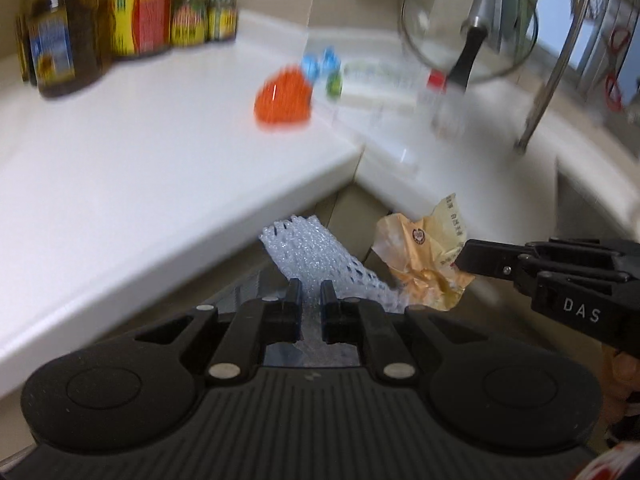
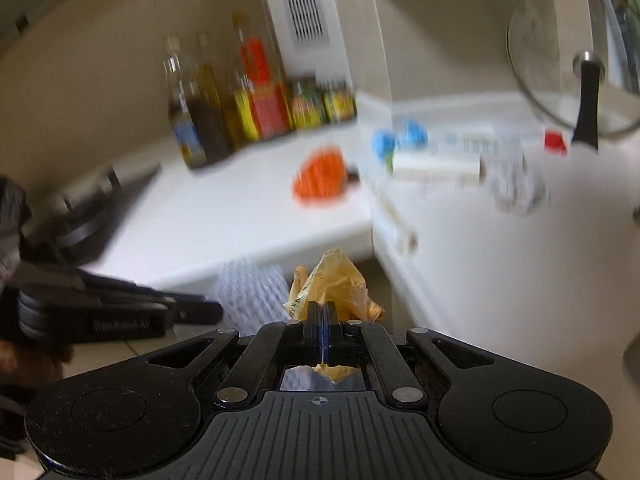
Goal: Collect trash
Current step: 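Carry both items over the wastebasket and open both grippers to drop them, then move both open grippers back to the counter trash, then close the left gripper on the orange mesh net while the right gripper grasps the crumpled tissue, then carry the orange net and tissue down over the wastebasket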
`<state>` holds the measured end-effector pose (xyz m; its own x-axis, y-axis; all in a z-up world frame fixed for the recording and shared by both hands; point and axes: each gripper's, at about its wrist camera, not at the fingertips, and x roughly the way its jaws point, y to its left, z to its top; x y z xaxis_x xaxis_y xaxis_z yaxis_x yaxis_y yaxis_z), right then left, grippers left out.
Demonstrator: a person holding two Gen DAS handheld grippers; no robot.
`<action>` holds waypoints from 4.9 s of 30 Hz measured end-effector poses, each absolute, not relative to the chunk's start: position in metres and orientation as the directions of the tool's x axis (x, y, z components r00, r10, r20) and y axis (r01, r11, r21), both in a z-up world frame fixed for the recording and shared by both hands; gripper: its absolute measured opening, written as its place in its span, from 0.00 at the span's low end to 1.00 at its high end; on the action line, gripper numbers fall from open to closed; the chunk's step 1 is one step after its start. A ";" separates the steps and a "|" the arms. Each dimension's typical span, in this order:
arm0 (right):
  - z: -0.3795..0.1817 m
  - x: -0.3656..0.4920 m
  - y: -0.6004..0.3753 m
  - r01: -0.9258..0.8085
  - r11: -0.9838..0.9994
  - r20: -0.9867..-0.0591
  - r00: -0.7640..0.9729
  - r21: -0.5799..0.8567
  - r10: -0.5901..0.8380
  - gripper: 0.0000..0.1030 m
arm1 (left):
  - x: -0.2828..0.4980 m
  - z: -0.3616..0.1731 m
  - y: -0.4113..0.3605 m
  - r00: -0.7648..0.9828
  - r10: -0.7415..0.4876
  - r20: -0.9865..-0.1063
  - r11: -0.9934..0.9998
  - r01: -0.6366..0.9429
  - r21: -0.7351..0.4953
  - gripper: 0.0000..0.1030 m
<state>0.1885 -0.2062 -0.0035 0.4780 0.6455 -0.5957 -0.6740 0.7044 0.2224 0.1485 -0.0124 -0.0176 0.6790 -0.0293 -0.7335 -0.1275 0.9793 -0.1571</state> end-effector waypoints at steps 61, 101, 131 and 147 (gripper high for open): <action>0.057 0.264 -0.224 -0.482 0.868 -0.513 0.720 0.117 0.468 0.56 | 0.201 0.037 0.025 0.804 0.052 -0.592 0.969 -0.183 -0.164 0.39; 0.027 0.386 -0.220 -0.347 0.933 -0.576 0.745 0.099 0.338 0.73 | 0.335 0.006 0.040 0.747 0.115 -0.655 0.976 -0.208 -0.065 0.26; 0.032 0.367 -0.222 -0.358 0.933 -0.551 0.773 0.031 0.315 0.15 | 0.291 0.029 0.032 0.774 0.092 -0.627 0.971 -0.209 -0.115 0.25; 0.072 0.293 -0.233 -0.370 0.927 -0.493 0.795 0.067 0.353 0.15 | 0.239 0.042 0.018 0.780 0.058 -0.624 0.976 -0.176 -0.130 0.25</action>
